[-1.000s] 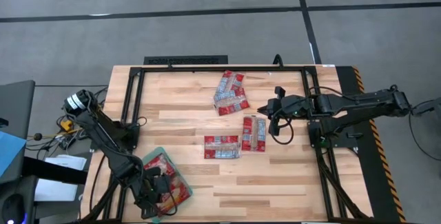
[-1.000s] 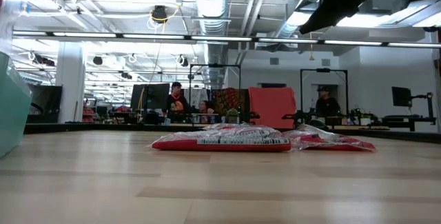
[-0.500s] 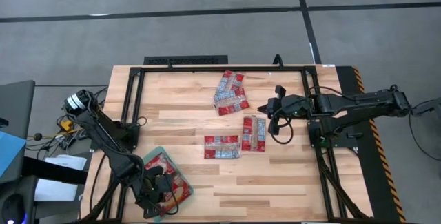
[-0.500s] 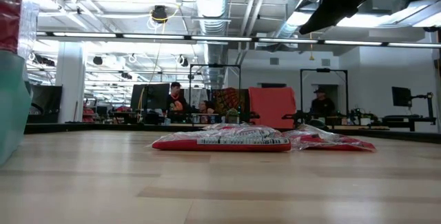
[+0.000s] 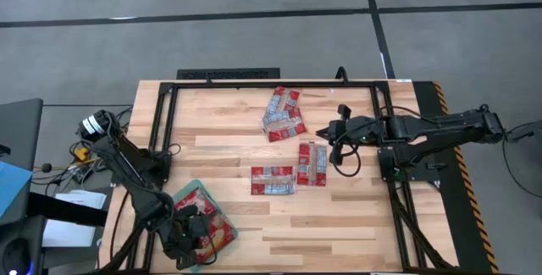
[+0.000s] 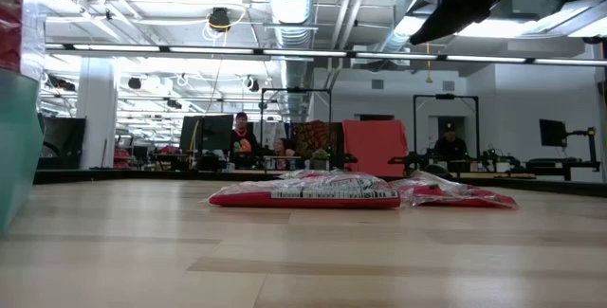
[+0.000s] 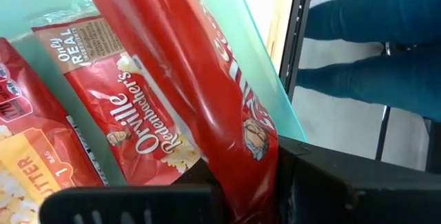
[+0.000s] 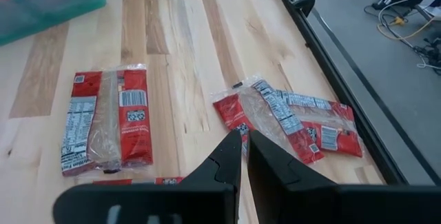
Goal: Sort popcorn bags into baskets
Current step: Put the red popcorn bag into the green bin
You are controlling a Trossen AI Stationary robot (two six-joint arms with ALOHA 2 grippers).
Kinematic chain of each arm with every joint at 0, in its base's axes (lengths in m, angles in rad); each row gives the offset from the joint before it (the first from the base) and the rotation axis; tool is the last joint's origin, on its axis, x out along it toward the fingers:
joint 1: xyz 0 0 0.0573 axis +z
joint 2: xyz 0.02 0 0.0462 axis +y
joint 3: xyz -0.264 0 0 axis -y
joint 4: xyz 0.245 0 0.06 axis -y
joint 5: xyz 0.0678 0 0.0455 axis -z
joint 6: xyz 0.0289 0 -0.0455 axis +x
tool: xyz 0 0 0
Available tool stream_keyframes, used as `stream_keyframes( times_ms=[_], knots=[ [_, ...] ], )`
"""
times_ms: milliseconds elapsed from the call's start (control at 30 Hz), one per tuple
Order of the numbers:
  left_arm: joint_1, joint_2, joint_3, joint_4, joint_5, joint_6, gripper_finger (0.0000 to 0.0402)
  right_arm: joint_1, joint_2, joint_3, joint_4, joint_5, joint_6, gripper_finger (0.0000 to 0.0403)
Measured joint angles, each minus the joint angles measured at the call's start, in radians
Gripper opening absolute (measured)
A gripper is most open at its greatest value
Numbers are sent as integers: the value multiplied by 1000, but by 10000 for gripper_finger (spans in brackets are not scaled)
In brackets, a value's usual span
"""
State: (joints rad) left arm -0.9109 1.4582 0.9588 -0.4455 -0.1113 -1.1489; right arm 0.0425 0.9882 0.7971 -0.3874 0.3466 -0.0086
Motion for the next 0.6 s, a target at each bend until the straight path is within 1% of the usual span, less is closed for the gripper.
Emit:
stream_keyframes(
  times_ms=[133,267,467,600],
  knots=[
    [-6,0,0,-1,-8,-16,29,0,0,0,29,0,-16,47],
    [-5,0,0,0,21,-7,29,-4,0,0,39,0,-22,47],
    [-6,4,0,2,-16,4,29,-6,0,0,38,0,-20,47],
    [-6,22,0,8,-2,10,22,-6,0,0,37,0,-19,47]
  ],
)
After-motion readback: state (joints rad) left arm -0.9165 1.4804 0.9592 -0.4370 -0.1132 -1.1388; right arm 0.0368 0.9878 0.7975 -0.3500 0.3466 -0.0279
